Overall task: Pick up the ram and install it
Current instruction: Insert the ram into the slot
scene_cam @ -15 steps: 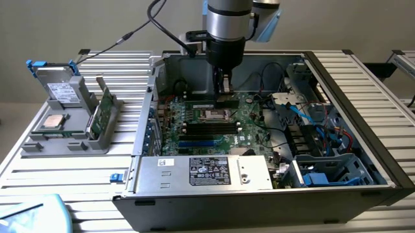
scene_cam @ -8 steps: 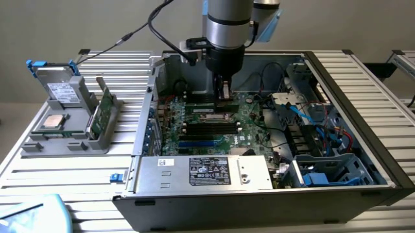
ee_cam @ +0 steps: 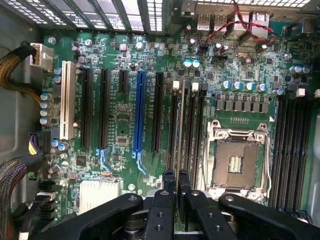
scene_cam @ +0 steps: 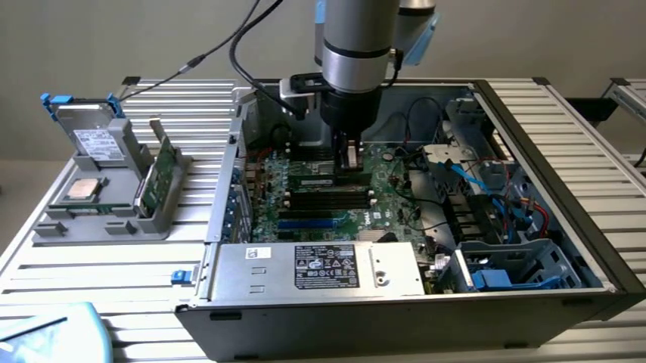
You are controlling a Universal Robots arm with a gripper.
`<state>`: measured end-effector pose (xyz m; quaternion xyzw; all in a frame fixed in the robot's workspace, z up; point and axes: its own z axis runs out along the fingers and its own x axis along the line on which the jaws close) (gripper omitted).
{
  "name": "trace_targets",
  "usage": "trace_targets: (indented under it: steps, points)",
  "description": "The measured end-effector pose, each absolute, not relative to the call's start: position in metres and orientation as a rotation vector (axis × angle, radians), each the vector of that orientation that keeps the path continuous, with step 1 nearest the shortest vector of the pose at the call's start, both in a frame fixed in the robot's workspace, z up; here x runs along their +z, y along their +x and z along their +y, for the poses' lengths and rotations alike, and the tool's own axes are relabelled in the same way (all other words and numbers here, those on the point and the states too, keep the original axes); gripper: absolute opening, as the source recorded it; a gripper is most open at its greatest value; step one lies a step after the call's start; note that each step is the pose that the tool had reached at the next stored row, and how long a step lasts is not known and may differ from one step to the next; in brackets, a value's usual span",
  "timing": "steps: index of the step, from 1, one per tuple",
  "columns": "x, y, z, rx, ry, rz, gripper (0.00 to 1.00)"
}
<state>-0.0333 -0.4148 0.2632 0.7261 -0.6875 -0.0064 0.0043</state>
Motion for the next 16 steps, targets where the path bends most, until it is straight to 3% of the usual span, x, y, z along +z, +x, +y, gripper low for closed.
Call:
trace_targets:
  steps: [16]
  points:
    - [0.247,-0.026,-0.413,-0.054,2.261,-2.141,0.14]
